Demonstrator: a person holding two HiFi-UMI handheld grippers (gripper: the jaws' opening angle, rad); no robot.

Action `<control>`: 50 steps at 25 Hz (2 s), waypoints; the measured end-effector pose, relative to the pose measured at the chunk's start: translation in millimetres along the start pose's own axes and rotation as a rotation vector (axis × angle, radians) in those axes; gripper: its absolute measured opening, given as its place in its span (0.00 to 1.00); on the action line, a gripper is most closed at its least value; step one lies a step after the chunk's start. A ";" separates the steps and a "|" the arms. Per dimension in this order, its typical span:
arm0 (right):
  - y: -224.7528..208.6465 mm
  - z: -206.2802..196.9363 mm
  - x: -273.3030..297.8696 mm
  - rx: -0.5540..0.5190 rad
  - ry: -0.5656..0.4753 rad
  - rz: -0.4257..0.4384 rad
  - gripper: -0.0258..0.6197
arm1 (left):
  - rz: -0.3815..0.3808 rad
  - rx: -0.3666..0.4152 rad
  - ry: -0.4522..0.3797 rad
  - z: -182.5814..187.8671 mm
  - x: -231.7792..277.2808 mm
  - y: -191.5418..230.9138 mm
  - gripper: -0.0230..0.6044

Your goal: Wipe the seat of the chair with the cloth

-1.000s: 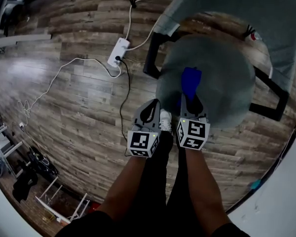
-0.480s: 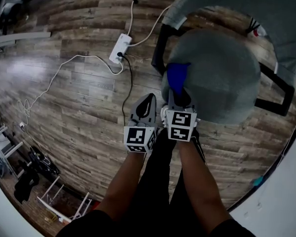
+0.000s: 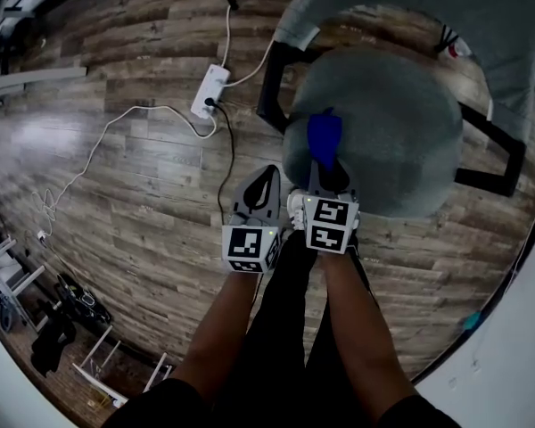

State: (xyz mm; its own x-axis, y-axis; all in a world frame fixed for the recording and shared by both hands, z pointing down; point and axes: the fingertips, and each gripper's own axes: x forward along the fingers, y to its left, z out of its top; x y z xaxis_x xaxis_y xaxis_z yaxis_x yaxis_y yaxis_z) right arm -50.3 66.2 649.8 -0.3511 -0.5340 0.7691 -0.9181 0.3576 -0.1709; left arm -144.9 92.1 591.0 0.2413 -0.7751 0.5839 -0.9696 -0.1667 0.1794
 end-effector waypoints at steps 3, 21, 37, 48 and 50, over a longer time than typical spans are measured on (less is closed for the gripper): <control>-11.7 -2.5 -5.0 0.015 0.000 -0.019 0.23 | -0.015 0.007 0.004 1.5 3.0 -9.3 0.04; -107.9 -29.2 -47.2 0.097 0.004 -0.147 0.23 | -0.144 0.031 0.027 -0.1 25.1 -87.4 0.04; -215.5 -59.6 -95.4 0.075 -0.001 -0.320 0.23 | -0.239 0.088 0.060 -4.6 32.7 -131.9 0.04; -265.5 -78.1 -120.9 0.087 0.017 -0.418 0.23 | -0.270 0.091 0.053 0.0 28.3 -147.7 0.04; -273.8 -80.8 -124.2 0.090 0.021 -0.432 0.23 | -0.273 0.096 0.051 -0.1 26.7 -149.0 0.04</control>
State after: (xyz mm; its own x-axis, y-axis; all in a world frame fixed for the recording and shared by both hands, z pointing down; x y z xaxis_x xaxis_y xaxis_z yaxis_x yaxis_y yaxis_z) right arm 259.6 96.5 650.8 0.0719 -0.6037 0.7940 -0.9924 0.0362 0.1174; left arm 6.0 96.3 579.9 0.4934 -0.6621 0.5641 -0.8673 -0.4235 0.2616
